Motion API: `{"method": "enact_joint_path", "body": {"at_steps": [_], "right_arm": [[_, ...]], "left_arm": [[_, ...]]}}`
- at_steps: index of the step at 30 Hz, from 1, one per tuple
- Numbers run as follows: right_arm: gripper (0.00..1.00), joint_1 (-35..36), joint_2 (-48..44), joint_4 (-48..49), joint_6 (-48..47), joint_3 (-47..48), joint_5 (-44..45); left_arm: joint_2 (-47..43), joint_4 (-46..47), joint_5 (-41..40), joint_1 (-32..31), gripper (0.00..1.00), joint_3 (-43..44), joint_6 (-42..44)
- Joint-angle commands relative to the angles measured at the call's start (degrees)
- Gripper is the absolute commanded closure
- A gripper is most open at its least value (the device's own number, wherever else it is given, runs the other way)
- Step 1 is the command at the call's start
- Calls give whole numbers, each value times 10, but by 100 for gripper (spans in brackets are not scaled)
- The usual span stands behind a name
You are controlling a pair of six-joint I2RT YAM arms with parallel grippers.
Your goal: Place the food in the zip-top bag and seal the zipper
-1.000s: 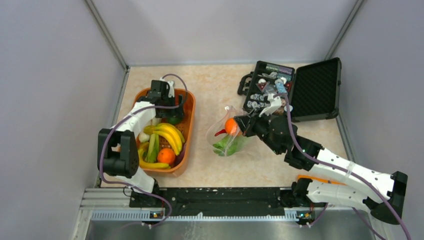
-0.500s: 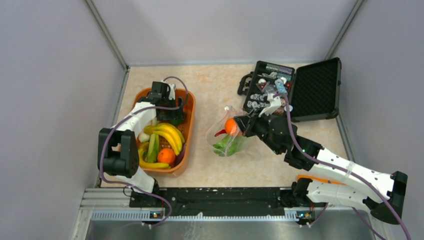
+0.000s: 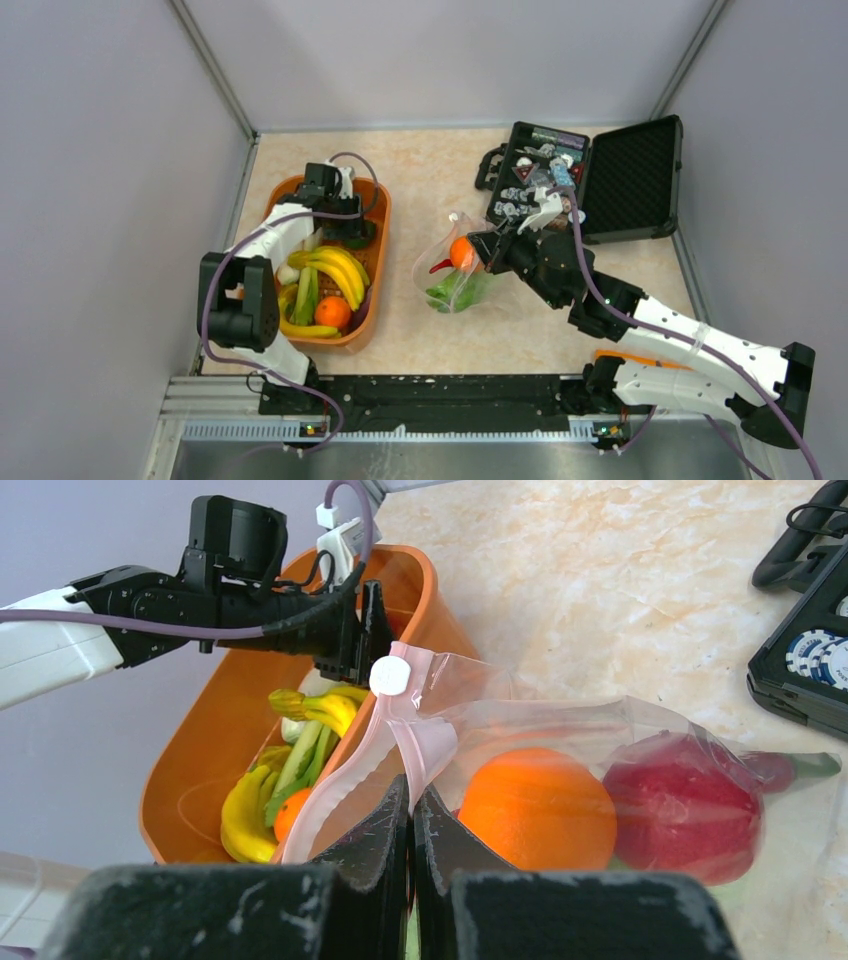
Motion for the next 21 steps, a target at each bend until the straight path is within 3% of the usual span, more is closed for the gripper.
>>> {"method": "enact_joint_path", "body": {"at_steps": [1,8,12,17,21], "right_arm": [[100,-7,-4,32,-2,15,1],[100,-7,1,36,-2,15,-3],[100,-7,4,37,-2,15,-2],[100,-8,12,36,-2,18,-3],[100,-7,23,49,-1,21,-3]], "left_arm": [[-36,25,6,-2,62,-12,-13],[-183,41,-21,-2,72,-34,-44],[-249,44,11,-2,73,-36,-45],[-313,35,153,-12,72,-32,-55],[-359,39,231,-62,72,-33,-51]]}}
